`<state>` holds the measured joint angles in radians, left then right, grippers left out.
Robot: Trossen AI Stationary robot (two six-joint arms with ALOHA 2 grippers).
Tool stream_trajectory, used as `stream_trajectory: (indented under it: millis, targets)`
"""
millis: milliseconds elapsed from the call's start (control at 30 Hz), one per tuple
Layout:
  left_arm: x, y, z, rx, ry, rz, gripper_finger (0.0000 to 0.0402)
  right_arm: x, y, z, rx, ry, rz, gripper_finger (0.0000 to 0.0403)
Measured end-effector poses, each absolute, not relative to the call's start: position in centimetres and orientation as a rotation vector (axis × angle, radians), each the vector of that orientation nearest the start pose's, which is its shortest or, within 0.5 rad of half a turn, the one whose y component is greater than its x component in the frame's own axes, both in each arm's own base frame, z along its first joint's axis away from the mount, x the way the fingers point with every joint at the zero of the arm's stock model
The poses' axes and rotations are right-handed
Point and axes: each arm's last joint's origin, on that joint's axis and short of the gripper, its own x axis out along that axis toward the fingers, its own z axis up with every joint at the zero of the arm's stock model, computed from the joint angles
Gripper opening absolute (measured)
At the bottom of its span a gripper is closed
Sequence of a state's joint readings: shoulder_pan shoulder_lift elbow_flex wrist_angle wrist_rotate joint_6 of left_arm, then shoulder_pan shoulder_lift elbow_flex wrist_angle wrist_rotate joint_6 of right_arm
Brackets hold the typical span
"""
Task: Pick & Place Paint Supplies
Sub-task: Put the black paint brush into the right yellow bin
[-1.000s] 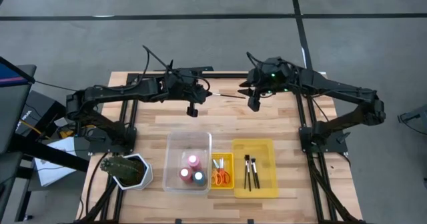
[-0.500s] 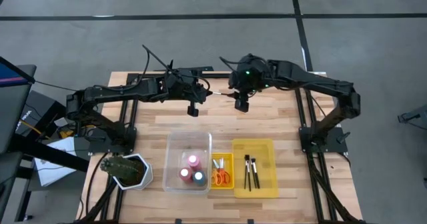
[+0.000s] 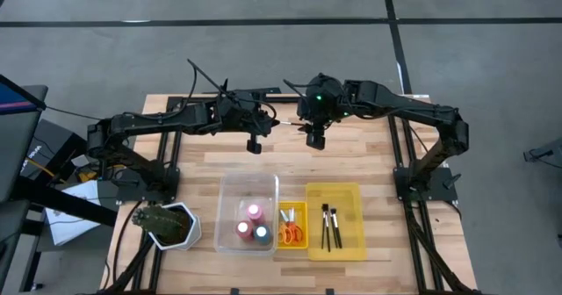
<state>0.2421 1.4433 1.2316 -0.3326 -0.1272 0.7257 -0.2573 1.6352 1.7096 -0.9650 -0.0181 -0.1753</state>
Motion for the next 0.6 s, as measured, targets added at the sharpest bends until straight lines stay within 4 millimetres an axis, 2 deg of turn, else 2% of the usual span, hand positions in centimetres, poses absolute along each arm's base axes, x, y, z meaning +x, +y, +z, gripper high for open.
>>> stream_trajectory:
  millis: [600]
  targets:
    - [31.38,7.73,32.62,0.676,0.607,0.151,0.0,32.35,-9.16,36.74,-0.005,0.926,-0.161,0.0155]
